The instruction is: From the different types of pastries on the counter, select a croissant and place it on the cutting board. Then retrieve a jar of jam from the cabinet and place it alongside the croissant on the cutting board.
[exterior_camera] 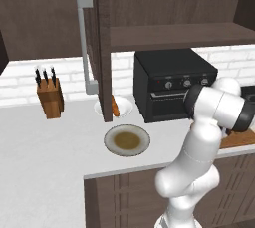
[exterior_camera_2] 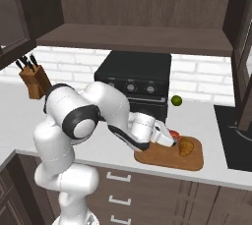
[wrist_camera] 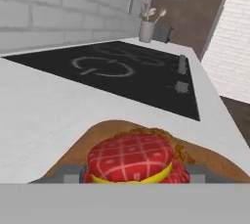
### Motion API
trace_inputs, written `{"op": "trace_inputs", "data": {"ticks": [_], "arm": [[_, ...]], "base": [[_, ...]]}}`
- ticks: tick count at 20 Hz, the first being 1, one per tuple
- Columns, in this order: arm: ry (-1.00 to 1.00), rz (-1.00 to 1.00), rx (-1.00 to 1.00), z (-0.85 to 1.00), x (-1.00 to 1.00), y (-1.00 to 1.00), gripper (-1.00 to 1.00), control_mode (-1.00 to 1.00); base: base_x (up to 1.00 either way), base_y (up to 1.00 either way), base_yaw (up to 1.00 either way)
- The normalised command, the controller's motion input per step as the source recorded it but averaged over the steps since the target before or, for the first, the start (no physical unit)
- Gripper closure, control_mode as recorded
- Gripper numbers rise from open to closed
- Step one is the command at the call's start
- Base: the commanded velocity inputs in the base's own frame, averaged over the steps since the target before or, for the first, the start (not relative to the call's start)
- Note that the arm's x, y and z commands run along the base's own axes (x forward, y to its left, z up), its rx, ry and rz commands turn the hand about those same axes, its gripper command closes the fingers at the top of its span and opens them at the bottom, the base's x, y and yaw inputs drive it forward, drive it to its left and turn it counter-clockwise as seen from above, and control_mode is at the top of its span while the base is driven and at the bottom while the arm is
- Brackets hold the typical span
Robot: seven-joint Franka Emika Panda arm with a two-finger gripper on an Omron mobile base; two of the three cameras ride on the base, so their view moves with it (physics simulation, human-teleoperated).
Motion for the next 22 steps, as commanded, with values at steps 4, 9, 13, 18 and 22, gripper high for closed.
{"op": "trace_inputs", "data": {"ticks": [4,9,13,18,22], "arm": [[-0.29,0.00,-0.02,-0.17,-0.80,0.05,-1.00,-1.00],[-0.34,0.00,0.00,0.00,-1.00,0.00,-1.00,-1.00],[-0.37,0.00,-0.01,0.00,-1.00,0.03,-1.00,-1.00],[-0.37,0.00,-0.04,0.00,-0.73,0.34,-1.00,-1.00],[-0.36,0.05,-0.06,0.00,-0.42,0.45,-1.00,-1.00]], "base": [[0.00,0.00,0.00],[0.00,0.00,0.00],[0.00,0.00,0.00],[0.00,0.00,0.00],[0.00,0.00,0.00]]}}
